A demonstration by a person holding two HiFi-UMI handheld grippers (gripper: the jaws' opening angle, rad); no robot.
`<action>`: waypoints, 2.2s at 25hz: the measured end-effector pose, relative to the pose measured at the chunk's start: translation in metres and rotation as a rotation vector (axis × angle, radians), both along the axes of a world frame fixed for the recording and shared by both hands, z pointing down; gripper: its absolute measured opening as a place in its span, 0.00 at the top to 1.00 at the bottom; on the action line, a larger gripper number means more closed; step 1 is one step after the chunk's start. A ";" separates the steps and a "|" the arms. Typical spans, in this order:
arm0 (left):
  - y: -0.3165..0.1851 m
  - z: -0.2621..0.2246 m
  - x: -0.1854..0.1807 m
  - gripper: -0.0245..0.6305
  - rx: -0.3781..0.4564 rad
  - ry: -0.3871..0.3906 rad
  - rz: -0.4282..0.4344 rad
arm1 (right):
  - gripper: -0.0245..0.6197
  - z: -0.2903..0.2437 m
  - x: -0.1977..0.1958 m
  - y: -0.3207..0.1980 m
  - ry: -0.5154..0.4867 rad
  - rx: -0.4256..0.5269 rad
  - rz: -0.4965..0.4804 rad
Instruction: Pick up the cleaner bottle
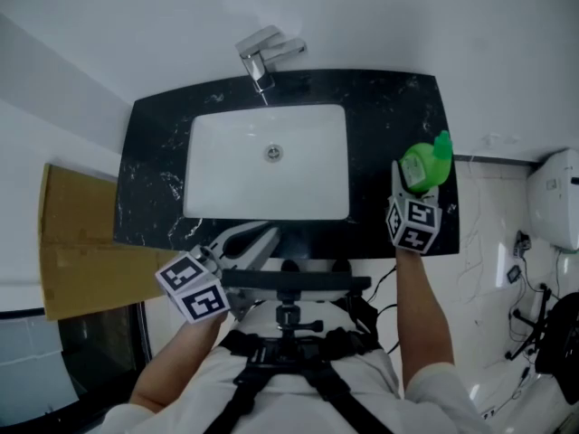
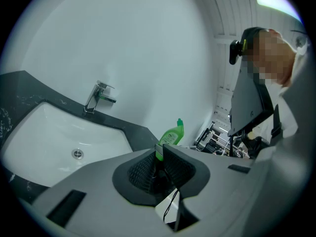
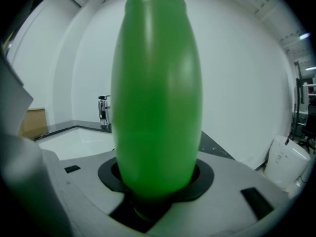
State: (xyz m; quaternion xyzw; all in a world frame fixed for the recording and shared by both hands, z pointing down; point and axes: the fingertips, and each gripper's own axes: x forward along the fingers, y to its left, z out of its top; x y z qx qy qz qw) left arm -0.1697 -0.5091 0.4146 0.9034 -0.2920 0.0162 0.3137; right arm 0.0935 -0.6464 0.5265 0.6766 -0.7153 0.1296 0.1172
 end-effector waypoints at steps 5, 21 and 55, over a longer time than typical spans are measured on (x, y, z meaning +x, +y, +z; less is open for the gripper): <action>0.001 0.000 0.003 0.89 0.003 0.005 0.006 | 0.68 -0.002 0.001 0.000 0.008 -0.006 -0.009; -0.003 -0.003 0.009 0.89 0.014 0.013 0.009 | 0.69 -0.004 0.001 0.002 0.011 -0.025 -0.045; -0.006 -0.007 0.011 0.89 0.044 0.072 0.002 | 0.69 -0.028 0.000 0.010 0.077 -0.038 -0.083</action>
